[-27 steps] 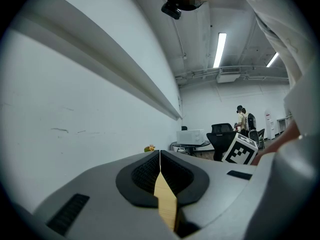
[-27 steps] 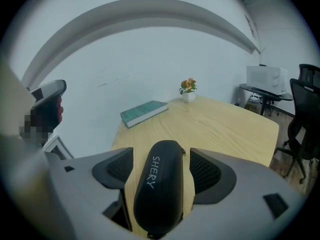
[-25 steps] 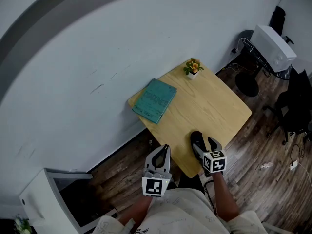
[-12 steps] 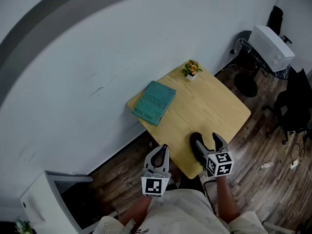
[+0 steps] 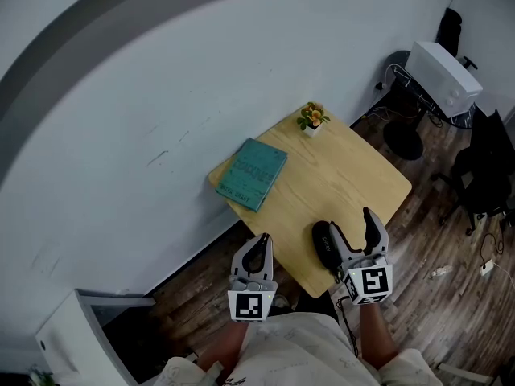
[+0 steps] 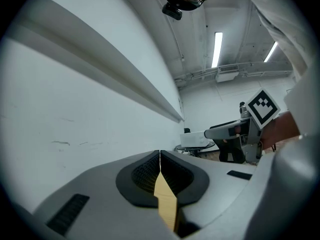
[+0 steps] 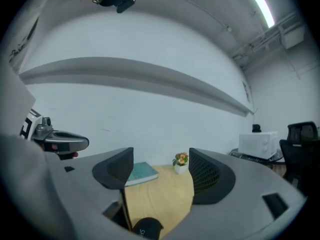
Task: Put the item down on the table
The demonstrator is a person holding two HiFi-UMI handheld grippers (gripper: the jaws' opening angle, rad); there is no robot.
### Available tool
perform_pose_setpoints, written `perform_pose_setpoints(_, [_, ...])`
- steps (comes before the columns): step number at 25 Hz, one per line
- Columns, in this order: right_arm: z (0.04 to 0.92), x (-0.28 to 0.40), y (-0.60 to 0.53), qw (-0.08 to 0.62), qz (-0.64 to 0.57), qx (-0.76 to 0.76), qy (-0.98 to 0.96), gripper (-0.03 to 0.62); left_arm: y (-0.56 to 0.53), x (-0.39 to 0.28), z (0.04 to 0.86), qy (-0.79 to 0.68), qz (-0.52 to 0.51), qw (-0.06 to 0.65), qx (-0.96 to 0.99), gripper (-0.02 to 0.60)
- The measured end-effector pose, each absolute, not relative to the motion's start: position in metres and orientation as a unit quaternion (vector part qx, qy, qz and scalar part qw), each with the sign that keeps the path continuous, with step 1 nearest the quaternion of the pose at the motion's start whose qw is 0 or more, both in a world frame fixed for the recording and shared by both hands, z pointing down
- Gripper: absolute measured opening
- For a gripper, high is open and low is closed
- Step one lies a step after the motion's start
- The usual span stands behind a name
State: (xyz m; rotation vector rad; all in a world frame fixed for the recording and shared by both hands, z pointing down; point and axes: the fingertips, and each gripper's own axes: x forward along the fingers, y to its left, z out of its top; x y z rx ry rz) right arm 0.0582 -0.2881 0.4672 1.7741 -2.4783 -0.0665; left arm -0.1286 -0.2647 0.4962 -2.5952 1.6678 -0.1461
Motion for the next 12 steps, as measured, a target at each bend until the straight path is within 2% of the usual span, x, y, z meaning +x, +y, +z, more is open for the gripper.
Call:
perform_pose_setpoints(3, [0.445, 0.060, -0.282, 0.028, -0.078, 0.590, -0.803, 0.347, -0.270, -0.131, 0.487, 0.542, -0.040, 0.039, -0.838, 0.009])
perform_pose_setpoints(7, [0.433, 0.063, -0.277, 0.011, -0.094, 0.595, -0.798, 0.348, -0.273, -0.133, 0.478, 0.540, -0.047, 0.068, -0.838, 0.011])
perform_pose_setpoints(12, [0.431, 0.065, -0.276, 0.005, -0.094, 0.600, -0.794, 0.347, -0.273, -0.131, 0.477, 0.536, -0.047, 0.055, -0.841, 0.011])
